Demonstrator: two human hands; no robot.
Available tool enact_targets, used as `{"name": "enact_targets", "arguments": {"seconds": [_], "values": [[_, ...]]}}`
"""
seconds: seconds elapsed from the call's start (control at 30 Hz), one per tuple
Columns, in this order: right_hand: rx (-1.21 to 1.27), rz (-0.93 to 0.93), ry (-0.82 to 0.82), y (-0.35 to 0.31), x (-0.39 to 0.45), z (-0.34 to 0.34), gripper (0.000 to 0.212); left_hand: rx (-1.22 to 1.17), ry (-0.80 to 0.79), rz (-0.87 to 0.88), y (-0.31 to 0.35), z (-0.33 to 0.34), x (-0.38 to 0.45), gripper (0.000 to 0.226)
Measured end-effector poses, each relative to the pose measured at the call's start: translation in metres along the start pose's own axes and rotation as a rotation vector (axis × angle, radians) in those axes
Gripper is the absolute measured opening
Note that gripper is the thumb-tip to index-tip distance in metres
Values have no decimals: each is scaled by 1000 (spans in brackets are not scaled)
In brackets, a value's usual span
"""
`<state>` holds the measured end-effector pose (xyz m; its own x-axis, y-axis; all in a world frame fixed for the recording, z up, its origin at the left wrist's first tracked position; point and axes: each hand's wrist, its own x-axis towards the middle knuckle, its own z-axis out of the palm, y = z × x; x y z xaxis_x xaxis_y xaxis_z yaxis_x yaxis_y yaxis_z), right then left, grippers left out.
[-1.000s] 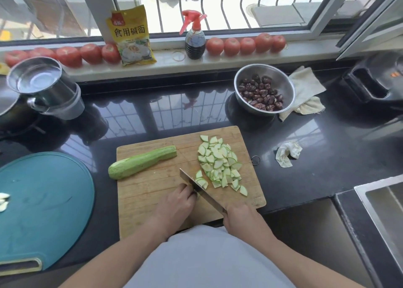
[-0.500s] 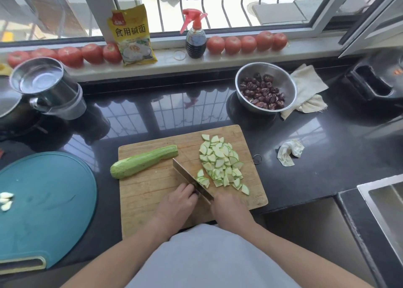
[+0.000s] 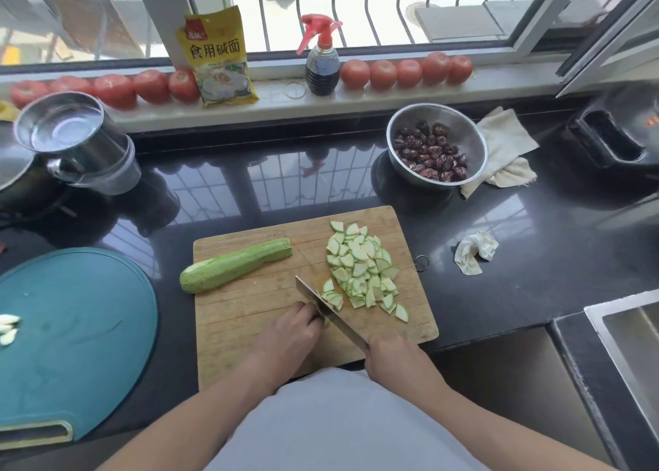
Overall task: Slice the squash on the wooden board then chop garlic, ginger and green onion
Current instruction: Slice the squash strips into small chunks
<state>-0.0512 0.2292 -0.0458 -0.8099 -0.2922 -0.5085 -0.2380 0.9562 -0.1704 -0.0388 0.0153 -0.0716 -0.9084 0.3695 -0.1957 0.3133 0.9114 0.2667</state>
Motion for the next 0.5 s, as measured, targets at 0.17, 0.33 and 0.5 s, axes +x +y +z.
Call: {"name": "enact_targets", "arguments": {"seconds": [0.17,0.33,0.5], "values": [[-15,4,-52,-16,21,0,17,3,6,14,-2,-2,0,26],[171,-9,59,-25,28,-5,18,-11,8,12,-5,4,-2,23],[56,-51,44,-8,3,-7,19,43,36,23,-2,1,0,34]]}}
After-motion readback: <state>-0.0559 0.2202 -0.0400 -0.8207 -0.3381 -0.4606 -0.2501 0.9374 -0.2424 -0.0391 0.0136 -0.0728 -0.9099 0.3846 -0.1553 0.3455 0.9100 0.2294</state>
